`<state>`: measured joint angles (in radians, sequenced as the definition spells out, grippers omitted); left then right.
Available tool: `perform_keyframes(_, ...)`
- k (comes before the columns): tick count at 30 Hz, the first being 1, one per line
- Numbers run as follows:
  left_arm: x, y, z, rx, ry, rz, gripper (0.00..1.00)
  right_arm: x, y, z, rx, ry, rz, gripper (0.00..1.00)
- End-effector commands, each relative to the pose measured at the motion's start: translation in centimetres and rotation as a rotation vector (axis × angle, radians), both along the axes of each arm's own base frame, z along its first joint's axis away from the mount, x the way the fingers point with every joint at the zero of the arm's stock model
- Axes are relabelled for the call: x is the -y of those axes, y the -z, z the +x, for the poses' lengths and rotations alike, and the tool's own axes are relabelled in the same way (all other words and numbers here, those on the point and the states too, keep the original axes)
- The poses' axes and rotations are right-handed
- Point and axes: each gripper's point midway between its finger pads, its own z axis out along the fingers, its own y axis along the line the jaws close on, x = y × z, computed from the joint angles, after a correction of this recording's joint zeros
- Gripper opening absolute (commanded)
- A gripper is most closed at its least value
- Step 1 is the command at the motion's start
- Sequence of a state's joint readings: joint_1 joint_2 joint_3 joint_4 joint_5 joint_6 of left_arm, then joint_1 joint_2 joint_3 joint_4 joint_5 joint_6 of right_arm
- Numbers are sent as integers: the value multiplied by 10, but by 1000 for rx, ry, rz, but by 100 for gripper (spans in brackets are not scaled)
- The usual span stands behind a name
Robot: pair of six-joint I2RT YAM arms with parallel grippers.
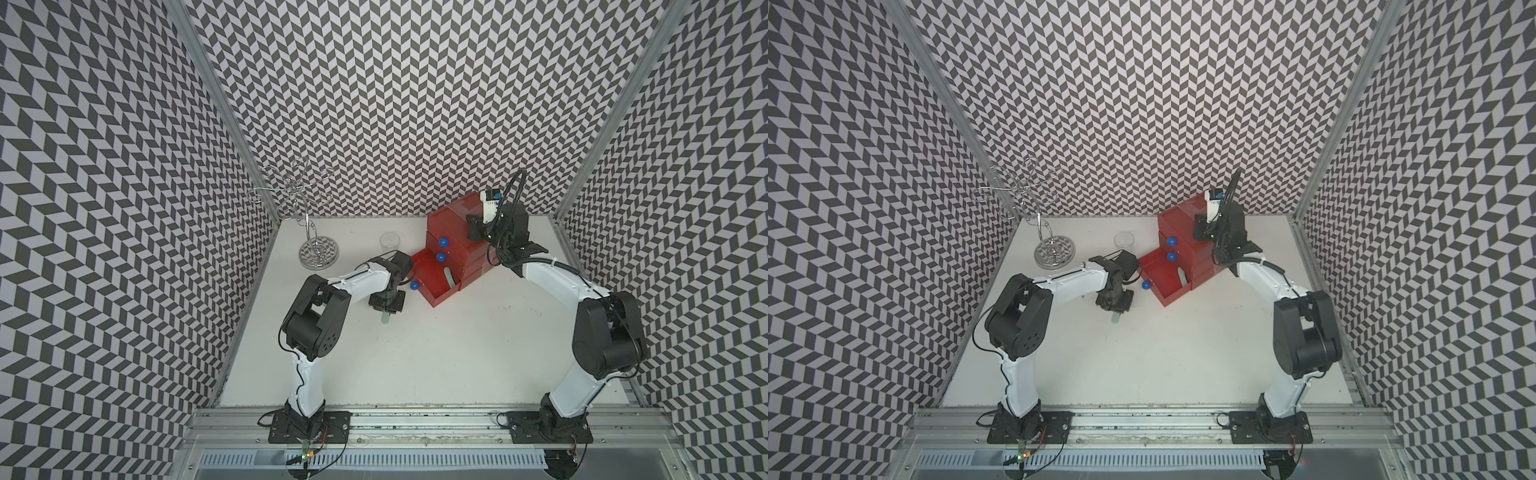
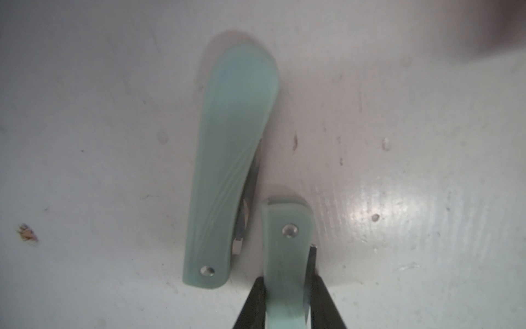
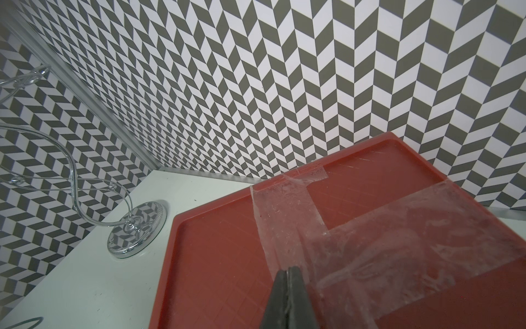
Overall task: Place the fruit knives into the drawer by color
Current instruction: Pick up the fruit knife from the center of the board.
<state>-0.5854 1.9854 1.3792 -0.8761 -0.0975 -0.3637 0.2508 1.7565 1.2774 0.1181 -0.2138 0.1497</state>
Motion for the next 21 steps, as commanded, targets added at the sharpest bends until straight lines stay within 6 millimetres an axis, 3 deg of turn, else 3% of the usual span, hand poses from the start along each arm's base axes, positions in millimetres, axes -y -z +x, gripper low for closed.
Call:
perform_keyframes(1, -14, 22, -19, -86, -5, 102, 23, 18, 229, -111, -790, -1, -140, 0)
perform_keyframes(13, -9, 7, -13, -34, -21, 118, 23, 18, 228, -111, -787, -1, -139, 0)
perform_keyframes(21, 7, -21, -5, 24, -44, 7, 23, 18, 229, -111, -789, 0, -139, 0)
